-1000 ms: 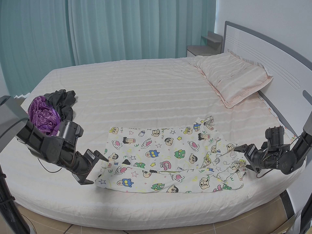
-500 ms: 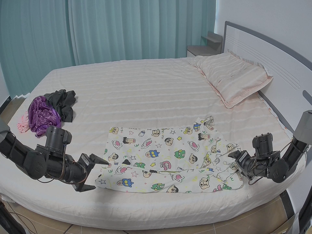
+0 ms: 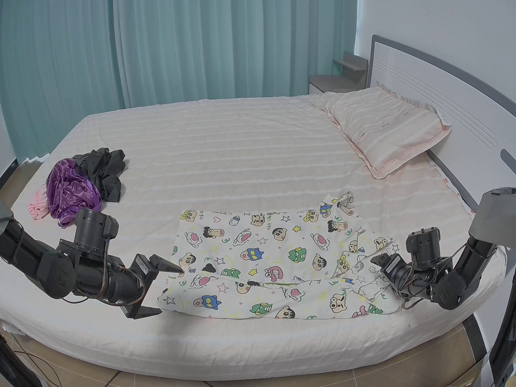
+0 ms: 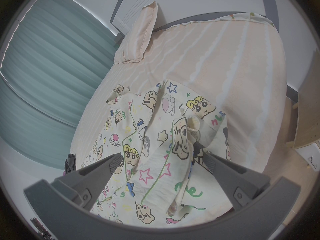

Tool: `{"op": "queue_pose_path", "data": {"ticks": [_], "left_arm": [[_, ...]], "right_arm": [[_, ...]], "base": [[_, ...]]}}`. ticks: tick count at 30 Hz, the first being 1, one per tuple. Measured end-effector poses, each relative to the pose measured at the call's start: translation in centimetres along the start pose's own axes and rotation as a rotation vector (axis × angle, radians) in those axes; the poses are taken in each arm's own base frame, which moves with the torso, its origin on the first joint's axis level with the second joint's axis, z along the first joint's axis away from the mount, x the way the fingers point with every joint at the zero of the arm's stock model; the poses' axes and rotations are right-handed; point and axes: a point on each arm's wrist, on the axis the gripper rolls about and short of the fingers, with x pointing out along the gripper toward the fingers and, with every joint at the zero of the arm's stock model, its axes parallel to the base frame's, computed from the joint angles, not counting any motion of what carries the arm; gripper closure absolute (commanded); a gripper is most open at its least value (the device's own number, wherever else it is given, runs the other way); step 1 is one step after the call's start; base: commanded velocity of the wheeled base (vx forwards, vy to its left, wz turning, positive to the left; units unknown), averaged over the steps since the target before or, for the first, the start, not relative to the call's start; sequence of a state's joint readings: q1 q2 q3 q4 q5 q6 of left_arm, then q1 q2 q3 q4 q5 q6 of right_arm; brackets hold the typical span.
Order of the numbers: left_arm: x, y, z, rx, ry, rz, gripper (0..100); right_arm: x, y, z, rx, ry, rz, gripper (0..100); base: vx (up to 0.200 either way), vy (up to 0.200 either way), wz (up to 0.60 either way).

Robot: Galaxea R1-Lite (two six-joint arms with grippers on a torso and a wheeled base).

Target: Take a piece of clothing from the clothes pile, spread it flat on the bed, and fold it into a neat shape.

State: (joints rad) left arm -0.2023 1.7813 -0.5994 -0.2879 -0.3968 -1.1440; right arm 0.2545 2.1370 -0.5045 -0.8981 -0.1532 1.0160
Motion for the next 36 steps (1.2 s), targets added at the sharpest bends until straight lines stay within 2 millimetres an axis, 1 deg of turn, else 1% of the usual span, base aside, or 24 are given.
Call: {"op": "queue_pose_path", "data": {"ticks": [16, 26, 29, 36], "left_arm": [[0.0, 0.0, 0.0, 0.001, 0.000, -0.001, 0], [0.0, -0.1, 0.1, 0.007, -0.005, -0.013, 0], [0.1, -0.1, 0.1, 0.007, -0.005, -0.013, 0], [0.1, -0.1, 0.1, 0.007, -0.005, -0.012, 0]], "right_arm": [[1.2, 0.0, 0.0, 0.003, -0.004, -0.006, 0], [0.2, 0.9, 0.4, 0.002, -0.024, 0.032, 0], [0.2, 0.9, 0.4, 0.002, -0.024, 0.033, 0], [1.3, 0.3, 0.0, 0.004, -0.020, 0.019, 0]], "base": [[0.000, 0.000, 0.00], [0.000, 0.000, 0.00], [0.000, 0.000, 0.00], [0.000, 0.000, 0.00]]}}
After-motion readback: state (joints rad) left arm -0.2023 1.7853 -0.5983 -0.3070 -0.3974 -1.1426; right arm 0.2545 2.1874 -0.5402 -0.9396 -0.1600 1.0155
